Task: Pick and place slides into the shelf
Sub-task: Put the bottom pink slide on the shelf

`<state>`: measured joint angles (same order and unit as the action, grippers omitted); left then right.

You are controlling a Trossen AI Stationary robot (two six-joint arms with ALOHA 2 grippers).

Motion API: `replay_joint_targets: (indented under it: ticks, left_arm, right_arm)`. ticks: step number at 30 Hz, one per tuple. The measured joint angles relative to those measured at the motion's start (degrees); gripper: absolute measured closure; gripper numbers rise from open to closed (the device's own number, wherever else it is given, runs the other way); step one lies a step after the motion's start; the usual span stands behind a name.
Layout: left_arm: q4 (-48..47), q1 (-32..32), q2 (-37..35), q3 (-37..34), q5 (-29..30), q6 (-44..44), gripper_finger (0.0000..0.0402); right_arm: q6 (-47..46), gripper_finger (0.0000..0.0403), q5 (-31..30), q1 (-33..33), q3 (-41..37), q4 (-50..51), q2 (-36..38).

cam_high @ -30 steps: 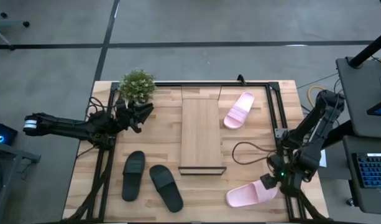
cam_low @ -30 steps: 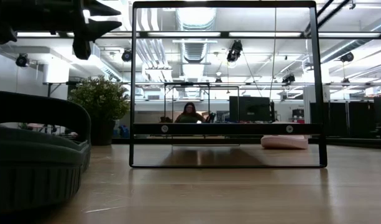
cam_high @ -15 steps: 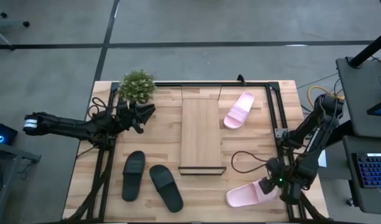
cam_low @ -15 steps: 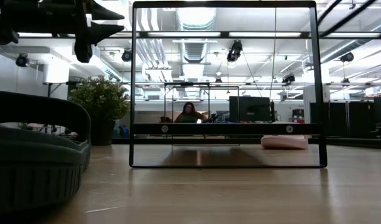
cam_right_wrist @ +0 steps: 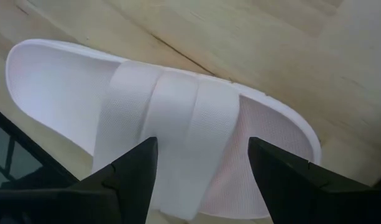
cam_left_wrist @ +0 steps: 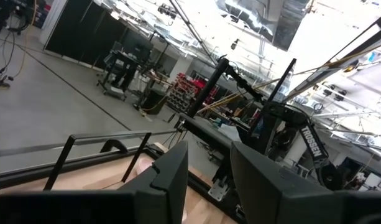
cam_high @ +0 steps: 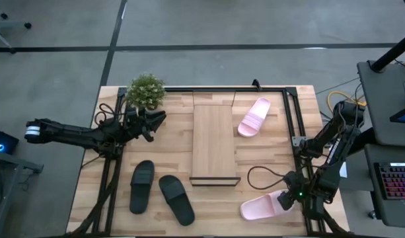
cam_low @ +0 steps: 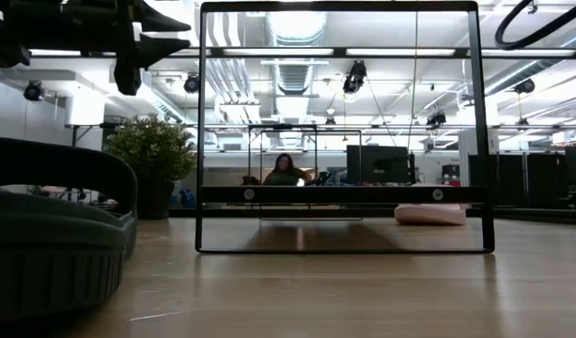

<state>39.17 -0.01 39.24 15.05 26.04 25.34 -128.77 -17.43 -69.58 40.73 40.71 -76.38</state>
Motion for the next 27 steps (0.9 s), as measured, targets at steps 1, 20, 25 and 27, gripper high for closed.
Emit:
replay_joint_targets:
  ticks: [1,20,25,27]
  left_arm:
    - [0.1,0.0,0.0,0.0,0.0,0.0,0.0294]
    - [0.9,0.0,1.5,1.1,2.0,-0.2,0.0295]
    - [0.9,0.0,2.1,1.1,2.0,-0.2,0.0294]
    - [1.0,0.0,2.0,1.1,2.0,-0.2,0.0294]
  right_arm:
    - [0.0,0.0161,-0.1,0.0,-0.1,-0.1,0.0]
    - [-0.1,0.0177,-2.8,-0.5,0.0,-1.4,1.9]
    - [0.5,0.0177,-2.7,-0.4,-0.1,-1.7,0.8]
    - [0.7,0.0177,-2.7,-0.4,0.0,-1.7,0.5]
